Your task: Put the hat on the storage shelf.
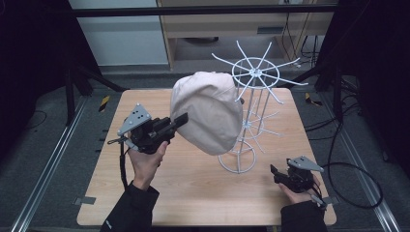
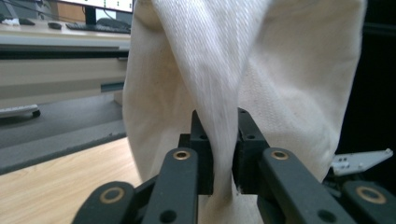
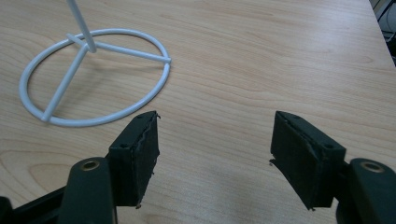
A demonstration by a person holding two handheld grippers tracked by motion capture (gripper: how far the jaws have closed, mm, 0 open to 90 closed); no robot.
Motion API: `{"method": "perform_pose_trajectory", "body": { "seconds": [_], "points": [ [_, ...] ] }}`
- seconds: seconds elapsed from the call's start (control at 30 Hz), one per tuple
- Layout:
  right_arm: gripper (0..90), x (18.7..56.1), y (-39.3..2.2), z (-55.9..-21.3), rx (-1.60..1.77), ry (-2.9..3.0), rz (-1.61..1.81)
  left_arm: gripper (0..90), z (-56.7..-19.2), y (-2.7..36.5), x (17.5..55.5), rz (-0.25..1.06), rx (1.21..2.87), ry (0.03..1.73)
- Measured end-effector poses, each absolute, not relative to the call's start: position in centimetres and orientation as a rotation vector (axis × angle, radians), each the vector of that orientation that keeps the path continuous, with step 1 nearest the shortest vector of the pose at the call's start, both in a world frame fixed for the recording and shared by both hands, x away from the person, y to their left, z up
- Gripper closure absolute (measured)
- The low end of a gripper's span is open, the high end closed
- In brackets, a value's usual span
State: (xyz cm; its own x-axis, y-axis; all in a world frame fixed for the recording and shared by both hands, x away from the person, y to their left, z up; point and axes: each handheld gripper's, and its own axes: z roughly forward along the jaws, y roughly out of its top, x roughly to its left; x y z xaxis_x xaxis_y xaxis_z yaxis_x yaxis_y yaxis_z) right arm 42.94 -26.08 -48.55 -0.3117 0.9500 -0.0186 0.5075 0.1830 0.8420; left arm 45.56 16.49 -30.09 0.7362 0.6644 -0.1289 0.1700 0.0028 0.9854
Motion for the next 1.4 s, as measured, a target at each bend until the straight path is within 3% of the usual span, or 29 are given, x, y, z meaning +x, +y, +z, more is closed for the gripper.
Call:
{"method": "perform_pose_trajectory", "body": {
  "seconds": [0.2,0.4,0.6,1.03,1.4],
  "points": [
    [32.6,42.9,-26.1,-48.6,1.363,1.905,1.024,74.0,-30.7,16.3,45.5,0.459,1.584,0.7],
    [32.6,42.9,-26.1,-48.6,1.362,1.906,1.024,53.6,-31.3,17.1,44.2,0.486,1.618,0.703],
    [32.5,42.9,-26.1,-48.6,1.366,1.905,1.023,41.5,-32.0,18.9,42.6,0.519,1.626,0.711],
    [31.8,42.9,-26.1,-48.7,1.372,1.904,1.017,33.0,-35.1,23.7,41.2,0.559,1.68,0.829],
    [27.1,43.0,-26.2,-48.8,1.385,1.899,1.016,29.7,-43.1,29.0,43.2,0.589,1.772,1.159]
  ]
}}
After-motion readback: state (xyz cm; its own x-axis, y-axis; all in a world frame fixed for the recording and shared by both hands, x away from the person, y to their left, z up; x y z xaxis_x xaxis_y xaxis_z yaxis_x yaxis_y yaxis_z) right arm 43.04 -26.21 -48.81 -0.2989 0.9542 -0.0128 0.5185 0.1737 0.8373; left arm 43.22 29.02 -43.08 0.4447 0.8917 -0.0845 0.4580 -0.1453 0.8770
